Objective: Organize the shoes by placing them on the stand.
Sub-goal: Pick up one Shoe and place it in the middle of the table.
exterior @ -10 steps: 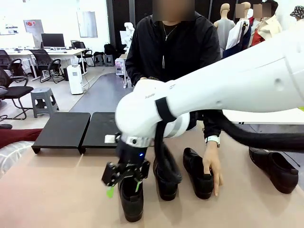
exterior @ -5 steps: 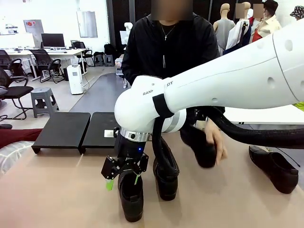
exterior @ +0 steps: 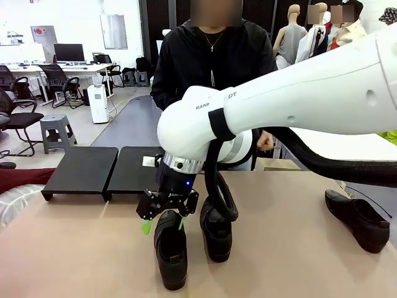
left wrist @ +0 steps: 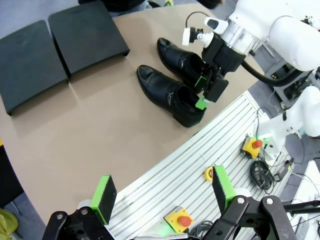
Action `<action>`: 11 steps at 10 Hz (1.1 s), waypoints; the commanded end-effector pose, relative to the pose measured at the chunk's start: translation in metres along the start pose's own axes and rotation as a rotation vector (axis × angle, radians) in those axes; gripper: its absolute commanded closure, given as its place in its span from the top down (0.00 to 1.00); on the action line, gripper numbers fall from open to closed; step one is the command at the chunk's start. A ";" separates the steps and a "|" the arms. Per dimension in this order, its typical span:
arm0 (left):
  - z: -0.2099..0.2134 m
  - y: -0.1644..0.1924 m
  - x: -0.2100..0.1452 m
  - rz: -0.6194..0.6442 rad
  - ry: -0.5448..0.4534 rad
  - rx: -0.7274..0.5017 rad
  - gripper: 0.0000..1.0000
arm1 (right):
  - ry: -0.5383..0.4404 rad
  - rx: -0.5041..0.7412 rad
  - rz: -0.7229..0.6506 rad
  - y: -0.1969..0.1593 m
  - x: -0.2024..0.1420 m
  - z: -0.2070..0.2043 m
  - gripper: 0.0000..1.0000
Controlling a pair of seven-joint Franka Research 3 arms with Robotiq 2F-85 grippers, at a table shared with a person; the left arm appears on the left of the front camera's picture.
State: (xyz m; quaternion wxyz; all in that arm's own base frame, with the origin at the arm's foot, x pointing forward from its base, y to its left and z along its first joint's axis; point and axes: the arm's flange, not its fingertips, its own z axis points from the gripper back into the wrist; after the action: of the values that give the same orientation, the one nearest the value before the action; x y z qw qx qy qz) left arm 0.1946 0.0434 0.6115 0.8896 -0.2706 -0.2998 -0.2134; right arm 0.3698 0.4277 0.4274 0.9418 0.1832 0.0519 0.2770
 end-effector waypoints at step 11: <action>-0.002 0.000 -0.001 -0.012 -0.009 -0.016 1.00 | -0.377 0.653 -0.444 -0.341 -0.345 0.278 1.00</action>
State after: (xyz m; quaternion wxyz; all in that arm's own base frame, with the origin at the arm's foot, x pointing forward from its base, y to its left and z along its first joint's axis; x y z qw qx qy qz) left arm 0.1946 0.0440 0.6116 0.8893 -0.2712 -0.3002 -0.2131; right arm 0.2901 -0.0907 0.5704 0.8960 0.4436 -0.0092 -0.0139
